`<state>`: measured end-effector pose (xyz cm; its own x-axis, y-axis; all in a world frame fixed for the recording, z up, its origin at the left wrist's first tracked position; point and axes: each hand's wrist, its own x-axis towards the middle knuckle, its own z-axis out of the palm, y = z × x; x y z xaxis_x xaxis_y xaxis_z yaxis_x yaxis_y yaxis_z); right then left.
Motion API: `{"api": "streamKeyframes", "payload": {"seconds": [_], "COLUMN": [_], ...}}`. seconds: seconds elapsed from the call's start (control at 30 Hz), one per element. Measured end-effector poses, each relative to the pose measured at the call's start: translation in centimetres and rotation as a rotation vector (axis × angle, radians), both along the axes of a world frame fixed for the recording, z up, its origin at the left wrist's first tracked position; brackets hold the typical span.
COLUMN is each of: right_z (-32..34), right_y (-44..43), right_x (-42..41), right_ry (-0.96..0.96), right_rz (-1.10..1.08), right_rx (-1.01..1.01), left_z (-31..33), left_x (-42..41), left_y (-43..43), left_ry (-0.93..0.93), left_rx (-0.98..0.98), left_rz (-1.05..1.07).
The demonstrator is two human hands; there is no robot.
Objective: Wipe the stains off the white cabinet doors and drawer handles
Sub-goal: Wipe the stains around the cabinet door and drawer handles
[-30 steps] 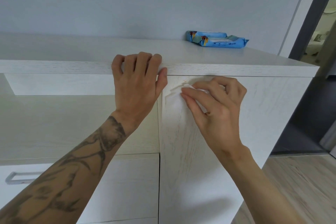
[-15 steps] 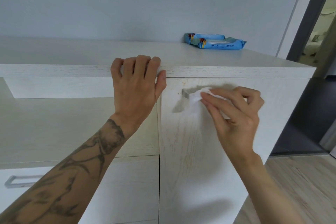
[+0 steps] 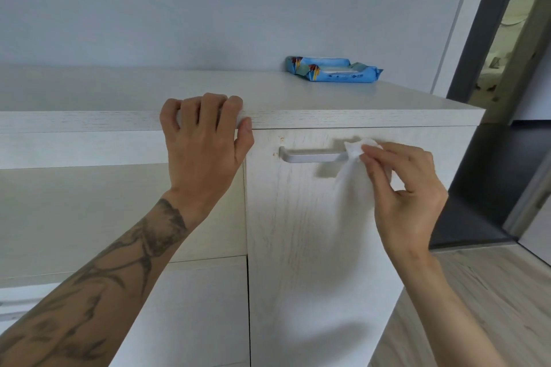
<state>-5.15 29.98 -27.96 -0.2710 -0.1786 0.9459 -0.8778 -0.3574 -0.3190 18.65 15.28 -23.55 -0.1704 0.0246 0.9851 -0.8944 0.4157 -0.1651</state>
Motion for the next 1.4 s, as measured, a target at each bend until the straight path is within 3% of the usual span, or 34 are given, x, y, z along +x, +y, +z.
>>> {"api": "streamKeyframes", "payload": {"seconds": [0.1, 0.27, 0.4, 0.53, 0.87, 1.0, 1.1, 1.4], "right_z": [0.8, 0.1, 0.1, -0.5, -0.4, 1.2, 0.7, 0.2], "right_y": [-0.2, -0.3, -0.5, -0.1, 1.2, 0.9, 0.6, 0.5], "right_x": [0.7, 1.6, 1.1, 1.5, 2.2, 1.0, 1.2, 0.2], "right_ry": [-0.146, -0.032, 0.051, 0.060, -0.158, -0.418, -0.332, 0.103], "right_rz": [0.021, 0.042, -0.053, -0.003, 0.185, 0.345, 0.380, 0.122], "right_rx": [0.010, 0.179, 0.098, 0.061, 0.066, 0.120, 0.205, 0.031], "left_z": [-0.1, -0.1, -0.2, -0.2, -0.1, -0.1, -0.1, -0.1], "left_x": [0.0, 0.0, -0.1, -0.1, -0.1, -0.1, -0.1, -0.2], "left_y": [0.0, -0.2, -0.3, -0.5, -0.3, -0.2, -0.3, -0.4], "left_ry": [0.003, 0.008, 0.009, 0.012, 0.011, 0.008, 0.008, 0.008], "left_rx": [-0.002, -0.003, -0.007, -0.012, -0.019, -0.017, -0.019, -0.016], "left_rz": [-0.013, 0.003, 0.006, 0.001, 0.003, 0.007, 0.012, 0.011]}}
